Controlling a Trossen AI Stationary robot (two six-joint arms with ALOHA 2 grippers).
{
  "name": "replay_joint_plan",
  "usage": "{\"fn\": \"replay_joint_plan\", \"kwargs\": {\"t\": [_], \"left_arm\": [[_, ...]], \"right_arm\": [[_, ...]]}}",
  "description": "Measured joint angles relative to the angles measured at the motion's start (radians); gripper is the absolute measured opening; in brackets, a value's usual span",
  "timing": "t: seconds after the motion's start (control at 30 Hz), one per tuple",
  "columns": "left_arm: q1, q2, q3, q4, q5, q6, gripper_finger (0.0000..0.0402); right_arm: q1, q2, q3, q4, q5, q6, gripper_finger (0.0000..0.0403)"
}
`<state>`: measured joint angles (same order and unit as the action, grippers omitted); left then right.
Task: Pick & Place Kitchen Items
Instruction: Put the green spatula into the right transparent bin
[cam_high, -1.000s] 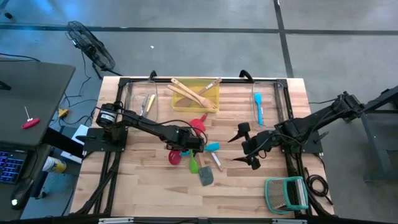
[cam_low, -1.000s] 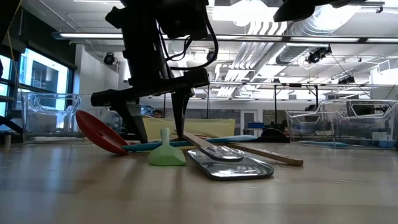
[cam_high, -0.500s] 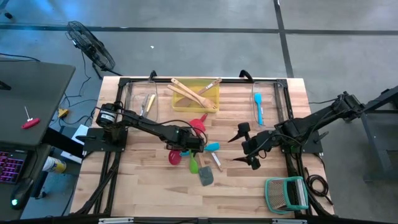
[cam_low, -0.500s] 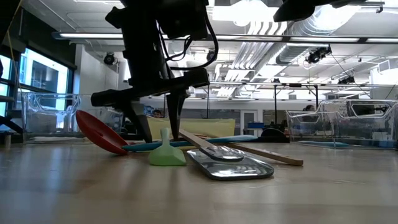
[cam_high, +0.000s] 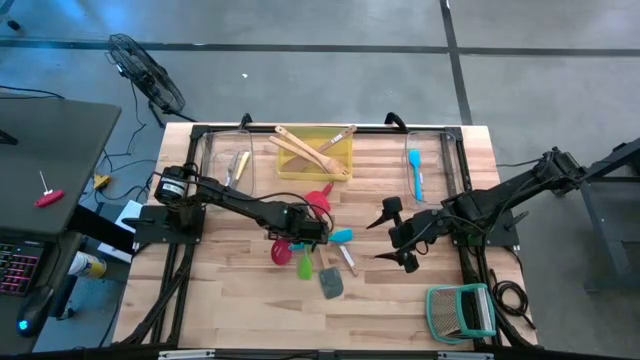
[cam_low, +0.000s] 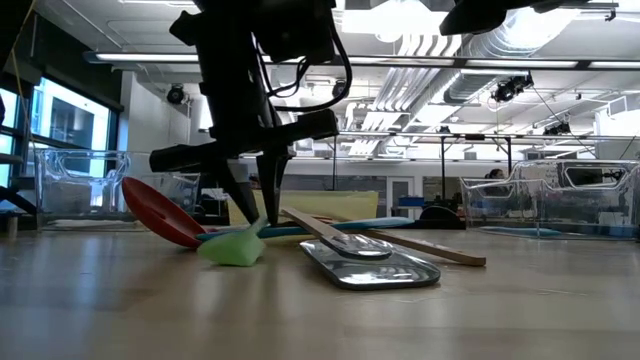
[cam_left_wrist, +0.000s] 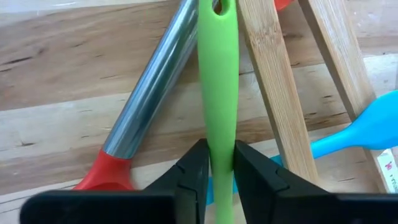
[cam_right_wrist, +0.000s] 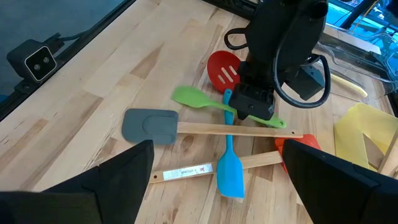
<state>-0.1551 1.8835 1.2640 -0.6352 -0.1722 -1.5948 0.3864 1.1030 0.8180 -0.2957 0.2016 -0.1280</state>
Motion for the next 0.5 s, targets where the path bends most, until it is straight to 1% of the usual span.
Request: {"fn": "replay_joint_plan", "kwargs": {"t": [0.13, 0.3, 0.5], "left_arm": [[0.0, 0.014, 0.001, 0.006, 0.017, 0.0, 0.0063], [0.006, 0.057, 0.006, 0.024, 0.069, 0.002, 0.0062], [0.013, 0.085, 0.003, 0.042, 0.074, 0.022, 0.0062]], "right_arm": [[0.0, 0.0, 0.0, 0.0, 0.0, 0.0, 0.0348], [0.0, 0.0, 0.0, 0.0, 0.0, 0.0, 0.0348], [0.0, 0.0, 0.0, -0.001, -0.003, 0.0, 0.0348]]}}
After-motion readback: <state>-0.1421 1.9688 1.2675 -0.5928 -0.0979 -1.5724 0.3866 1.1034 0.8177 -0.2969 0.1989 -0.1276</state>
